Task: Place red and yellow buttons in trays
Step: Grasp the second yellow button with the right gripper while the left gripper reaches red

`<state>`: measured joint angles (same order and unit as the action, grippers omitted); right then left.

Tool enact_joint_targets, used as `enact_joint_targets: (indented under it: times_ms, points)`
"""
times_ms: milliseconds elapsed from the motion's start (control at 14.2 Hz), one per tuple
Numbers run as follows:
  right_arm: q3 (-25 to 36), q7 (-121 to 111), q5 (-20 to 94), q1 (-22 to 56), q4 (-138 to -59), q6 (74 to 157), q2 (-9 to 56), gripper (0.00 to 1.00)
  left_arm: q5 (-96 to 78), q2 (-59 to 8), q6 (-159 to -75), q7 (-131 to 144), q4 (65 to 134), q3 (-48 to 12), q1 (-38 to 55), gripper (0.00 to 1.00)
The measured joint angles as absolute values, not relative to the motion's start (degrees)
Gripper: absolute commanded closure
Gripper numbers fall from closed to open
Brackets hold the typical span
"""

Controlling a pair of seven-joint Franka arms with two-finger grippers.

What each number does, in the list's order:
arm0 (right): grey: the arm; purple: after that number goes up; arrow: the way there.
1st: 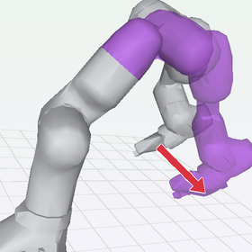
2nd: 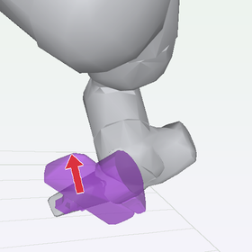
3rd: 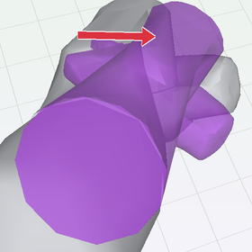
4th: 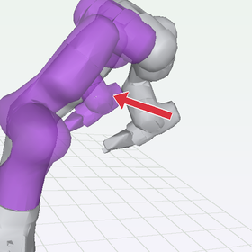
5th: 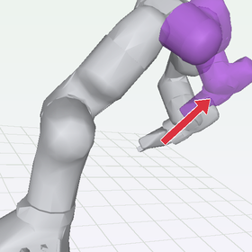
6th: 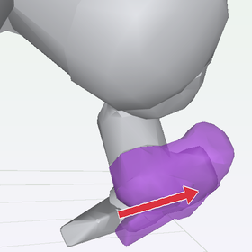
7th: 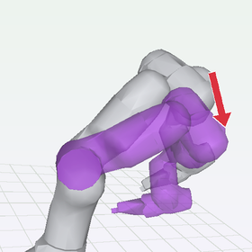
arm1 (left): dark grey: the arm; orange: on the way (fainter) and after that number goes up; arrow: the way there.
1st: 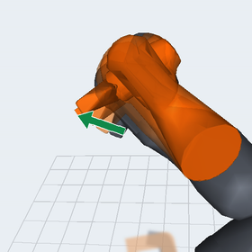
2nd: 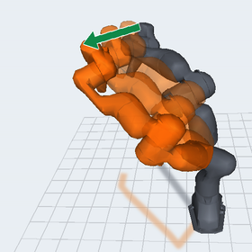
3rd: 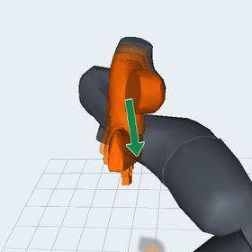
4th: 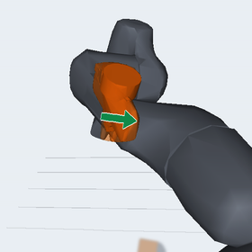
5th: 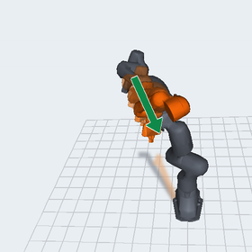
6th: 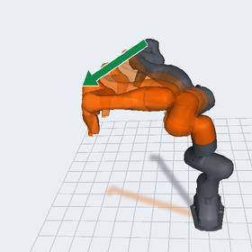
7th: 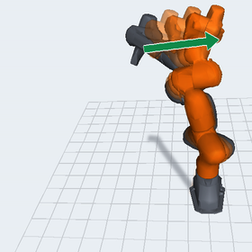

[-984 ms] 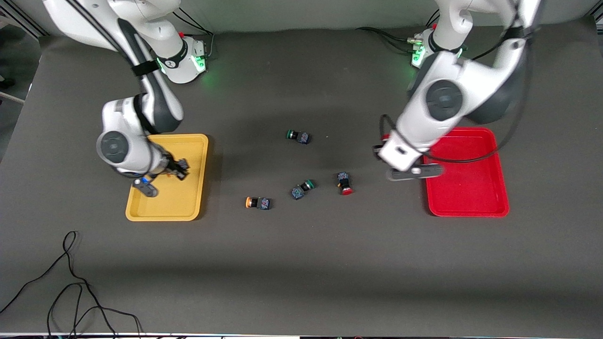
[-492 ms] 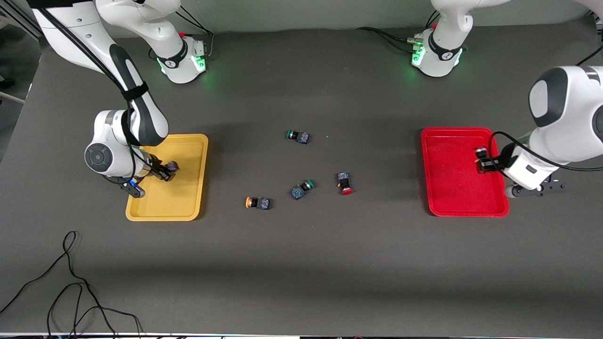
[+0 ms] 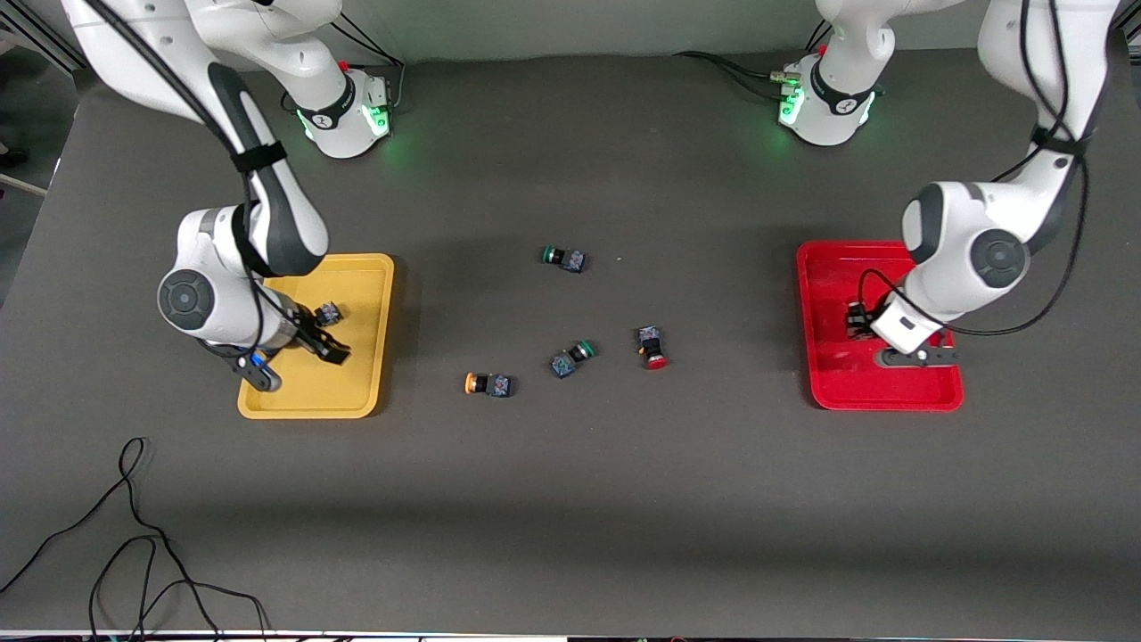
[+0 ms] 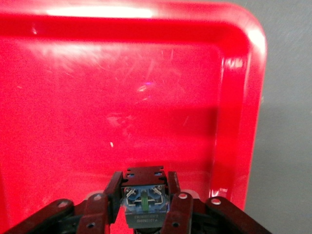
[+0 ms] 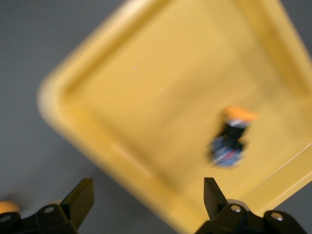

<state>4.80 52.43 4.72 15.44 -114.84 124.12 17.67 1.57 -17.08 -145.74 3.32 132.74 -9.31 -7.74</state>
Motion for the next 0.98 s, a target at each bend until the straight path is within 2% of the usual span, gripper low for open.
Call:
enact_joint_targets:
  times_ms: [141,281,492,703,844,984]
  points:
    - [-0.05,62.85,4.75,15.74,-106.12,121.62,20.86,0.0,2.4,-17.16,-145.76,2.96,132.48,-9.3,-7.74,0.0]
    - [-4.23,72.62,4.77,15.94,-97.88,121.2,26.88,0.0,2.76,-16.31,-143.48,2.75,131.02,-9.3,-7.77,0.0]
    - [-8.33,82.92,4.77,16.5,-89.34,123.55,37.57,0.0,2.84,-12.86,-126.65,2.26,121.73,-9.3,-7.79,0.0]
    - [-8.79,87.57,4.77,19.36,-87.04,128.51,43.95,0.0,2.88,-9.2,-110.38,2.11,109.98,-9.49,-7.74,0.0]
    - [-8.8,88.6,4.77,20.79,-86.81,128.6,45.37,0.0,2.75,-7.97,-106.58,2.19,106.18,-9.99,-7.54,0.0]
    - [-8.76,88.75,4.77,20.91,-86.88,128.3,46.37,0.0,1.57,-7.79,-106.31,5.1,105.34,-11.19,-6.24,0.0]
